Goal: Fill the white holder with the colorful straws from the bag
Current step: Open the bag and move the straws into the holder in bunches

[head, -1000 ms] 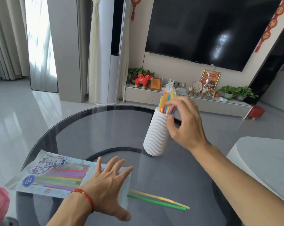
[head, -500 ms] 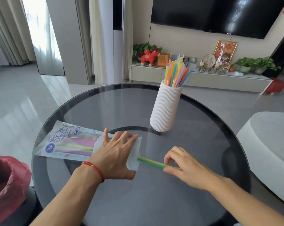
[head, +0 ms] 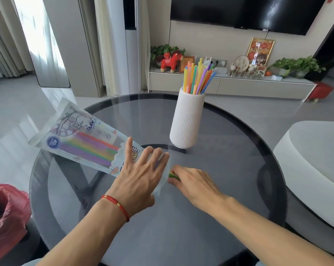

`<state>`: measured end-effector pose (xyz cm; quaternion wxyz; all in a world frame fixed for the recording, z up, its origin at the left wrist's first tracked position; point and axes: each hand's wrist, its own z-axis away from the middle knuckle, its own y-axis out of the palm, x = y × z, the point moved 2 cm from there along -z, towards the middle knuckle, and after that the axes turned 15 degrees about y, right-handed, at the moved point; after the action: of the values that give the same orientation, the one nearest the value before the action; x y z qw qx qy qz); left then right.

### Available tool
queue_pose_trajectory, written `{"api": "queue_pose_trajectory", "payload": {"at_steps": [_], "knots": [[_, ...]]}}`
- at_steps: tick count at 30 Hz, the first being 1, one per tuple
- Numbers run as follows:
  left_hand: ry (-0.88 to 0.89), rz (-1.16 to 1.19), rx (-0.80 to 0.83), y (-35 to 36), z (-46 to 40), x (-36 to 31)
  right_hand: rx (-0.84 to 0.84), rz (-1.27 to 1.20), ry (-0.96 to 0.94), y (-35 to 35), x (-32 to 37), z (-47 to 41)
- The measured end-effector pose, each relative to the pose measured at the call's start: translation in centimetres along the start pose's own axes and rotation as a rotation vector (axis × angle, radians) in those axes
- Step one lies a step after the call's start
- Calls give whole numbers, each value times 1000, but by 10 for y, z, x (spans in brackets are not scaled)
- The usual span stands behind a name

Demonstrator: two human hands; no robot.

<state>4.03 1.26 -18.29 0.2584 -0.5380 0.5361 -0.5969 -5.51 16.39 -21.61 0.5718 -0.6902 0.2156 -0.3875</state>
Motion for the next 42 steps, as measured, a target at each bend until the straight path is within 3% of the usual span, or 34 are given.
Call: {"api": "queue_pose_trajectory", "payload": {"at_steps": [7, 14, 25, 28, 32, 36, 42], "knots": [[18, 54, -52, -3, -5, -5, 298, -428, 225, -6, -3, -1], [74, 50, -98, -2, -11, -8, 151, -643, 334, -7, -6, -8], [-185, 119, 52, 12, 6, 20, 355, -888, 450, -21, -35, -6], [-248, 203, 122, 18, 13, 27, 347, -842, 433, -31, -44, -4], [-237, 335, 211, 24, 19, 25, 189, -636, 344, -59, -57, -3], [-158, 472, 21, 20, 5, 11, 119, -456, 196, -83, -60, 4], [-62, 329, -108, 26, -18, -11, 95, -320, 131, -85, -45, 13]]}}
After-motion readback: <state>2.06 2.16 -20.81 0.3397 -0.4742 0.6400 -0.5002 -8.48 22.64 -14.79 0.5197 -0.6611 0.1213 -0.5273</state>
